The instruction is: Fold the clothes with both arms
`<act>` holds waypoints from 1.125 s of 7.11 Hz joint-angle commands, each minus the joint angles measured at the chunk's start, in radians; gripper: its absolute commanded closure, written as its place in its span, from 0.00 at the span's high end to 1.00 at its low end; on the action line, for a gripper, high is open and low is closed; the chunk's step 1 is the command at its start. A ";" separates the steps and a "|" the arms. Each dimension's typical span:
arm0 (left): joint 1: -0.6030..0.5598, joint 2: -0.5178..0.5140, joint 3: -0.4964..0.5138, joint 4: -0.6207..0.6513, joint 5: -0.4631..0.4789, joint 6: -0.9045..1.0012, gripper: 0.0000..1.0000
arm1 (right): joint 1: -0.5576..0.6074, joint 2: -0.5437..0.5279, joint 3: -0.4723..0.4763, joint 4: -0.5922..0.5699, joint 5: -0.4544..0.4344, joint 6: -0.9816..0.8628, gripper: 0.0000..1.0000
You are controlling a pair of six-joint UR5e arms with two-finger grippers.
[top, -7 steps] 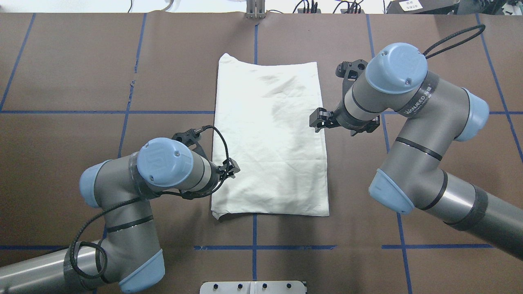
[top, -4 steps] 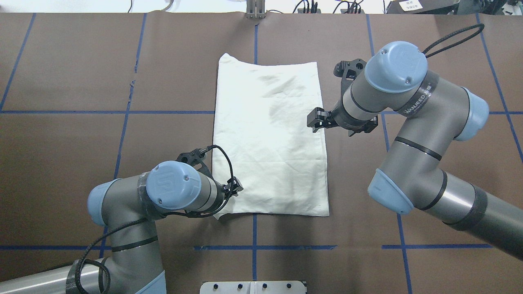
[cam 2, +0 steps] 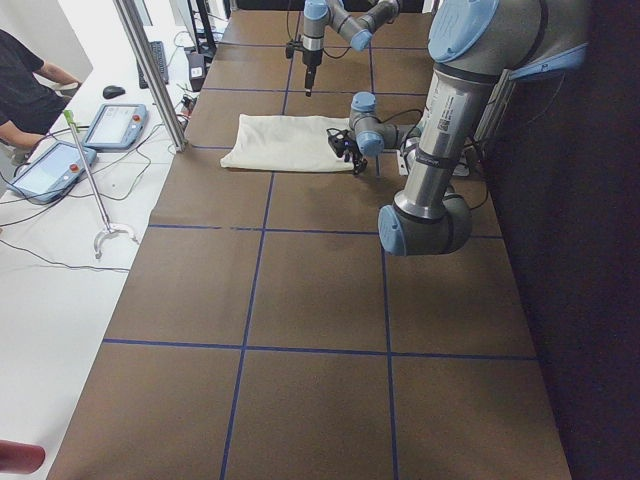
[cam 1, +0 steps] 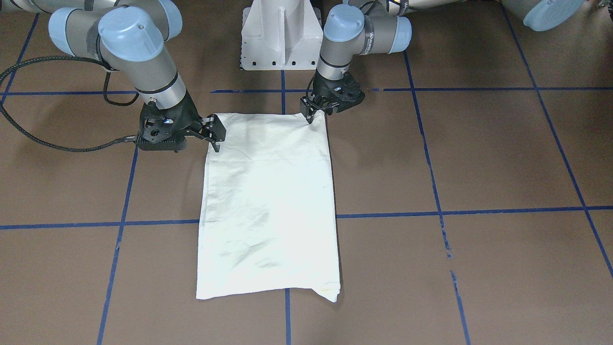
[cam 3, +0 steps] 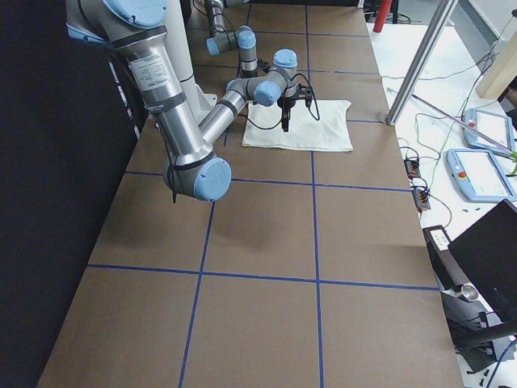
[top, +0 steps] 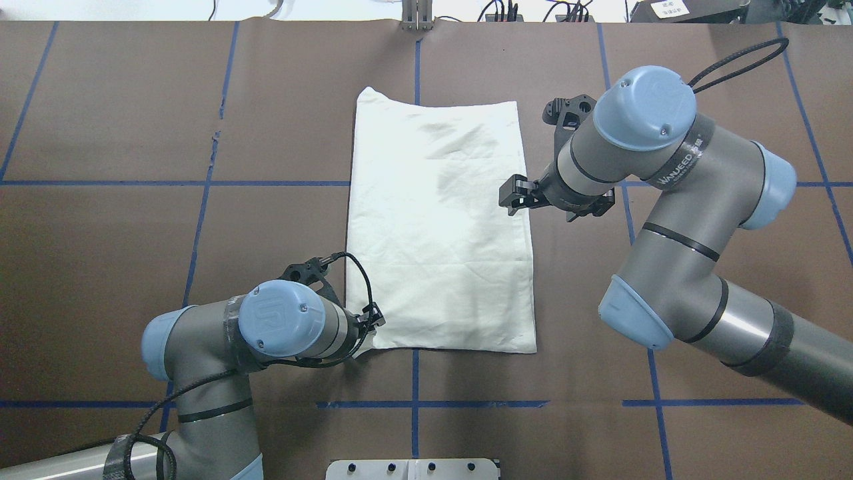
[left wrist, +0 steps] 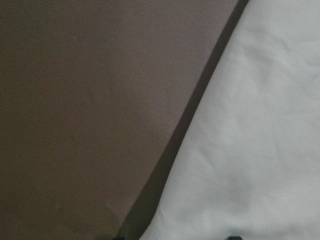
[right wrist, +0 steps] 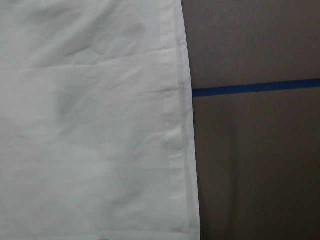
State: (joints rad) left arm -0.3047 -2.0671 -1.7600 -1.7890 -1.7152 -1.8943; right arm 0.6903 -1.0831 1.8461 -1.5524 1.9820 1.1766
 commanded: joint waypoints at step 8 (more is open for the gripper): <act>0.004 -0.001 -0.051 0.010 0.025 -0.006 0.00 | 0.000 -0.011 -0.001 0.000 0.000 0.011 1.00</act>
State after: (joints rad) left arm -0.3008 -2.0707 -1.7863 -1.7811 -1.6918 -1.9063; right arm 0.6903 -1.0909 1.8443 -1.5524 1.9832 1.1792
